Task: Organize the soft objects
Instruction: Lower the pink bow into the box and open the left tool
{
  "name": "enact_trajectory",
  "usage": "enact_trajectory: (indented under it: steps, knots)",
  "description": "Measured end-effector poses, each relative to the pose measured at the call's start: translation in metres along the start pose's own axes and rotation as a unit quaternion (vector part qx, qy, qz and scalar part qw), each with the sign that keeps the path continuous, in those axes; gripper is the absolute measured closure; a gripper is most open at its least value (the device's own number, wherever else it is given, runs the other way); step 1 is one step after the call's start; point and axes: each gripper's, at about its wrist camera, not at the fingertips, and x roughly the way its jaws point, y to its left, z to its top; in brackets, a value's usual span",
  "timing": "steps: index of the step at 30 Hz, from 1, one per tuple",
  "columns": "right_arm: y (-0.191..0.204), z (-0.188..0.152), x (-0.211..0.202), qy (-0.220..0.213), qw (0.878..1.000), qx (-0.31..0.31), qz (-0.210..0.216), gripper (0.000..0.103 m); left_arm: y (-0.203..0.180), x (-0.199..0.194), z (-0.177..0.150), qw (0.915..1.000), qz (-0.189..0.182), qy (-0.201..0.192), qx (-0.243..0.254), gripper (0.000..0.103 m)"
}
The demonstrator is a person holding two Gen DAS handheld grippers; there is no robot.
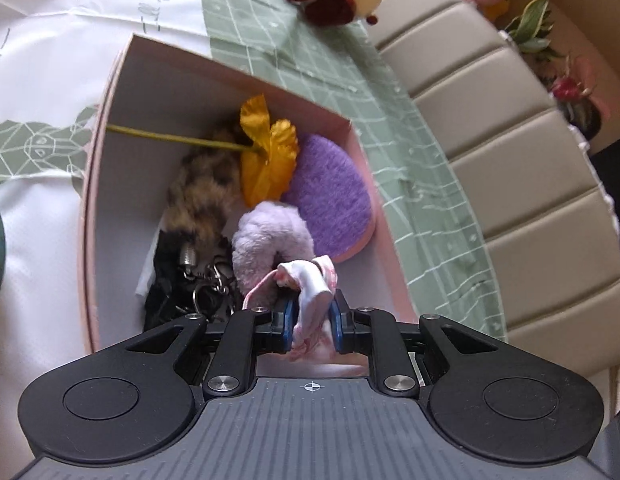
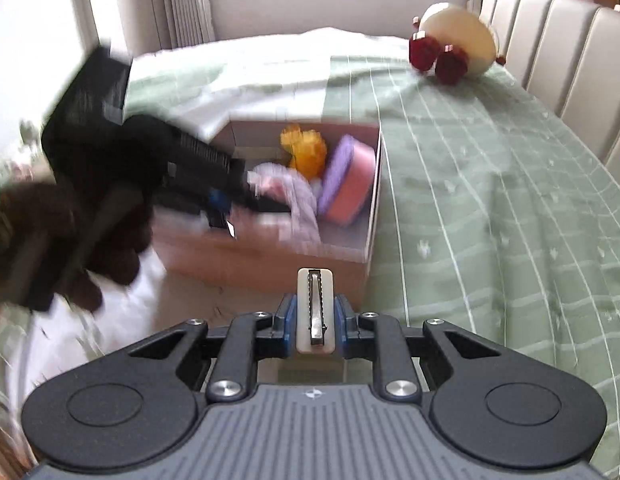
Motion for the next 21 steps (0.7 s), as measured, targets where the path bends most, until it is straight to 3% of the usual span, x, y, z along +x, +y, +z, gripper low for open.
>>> enact_trajectory:
  steps: [5,6,7,9,16,21]
  knots:
    - [0.005,0.057,-0.006,-0.060,0.998,0.003,0.015,0.083,0.014,-0.012,0.003,0.9994,-0.025,-0.007,-0.021,0.083]
    - [0.006,0.068,-0.002,-0.068,0.998,0.003,0.018,0.079,0.015,-0.014,0.003,0.9992,-0.031,-0.008,-0.025,0.083]
    - [0.006,0.076,0.004,-0.071,0.997,0.004,0.017,0.066,0.016,-0.016,0.004,0.9989,-0.036,-0.008,-0.028,0.083]
    - [0.002,0.087,0.018,-0.069,0.997,0.012,0.016,0.052,0.017,-0.017,0.006,0.9987,-0.040,-0.011,-0.031,0.083]
    - [0.015,0.067,0.049,-0.027,0.998,-0.006,0.051,0.052,0.028,-0.028,0.007,0.9961,-0.066,-0.022,-0.056,0.083]
    - [0.033,0.056,0.075,0.011,0.999,-0.029,0.012,0.052,0.035,-0.028,0.005,0.9918,-0.095,-0.019,-0.084,0.083]
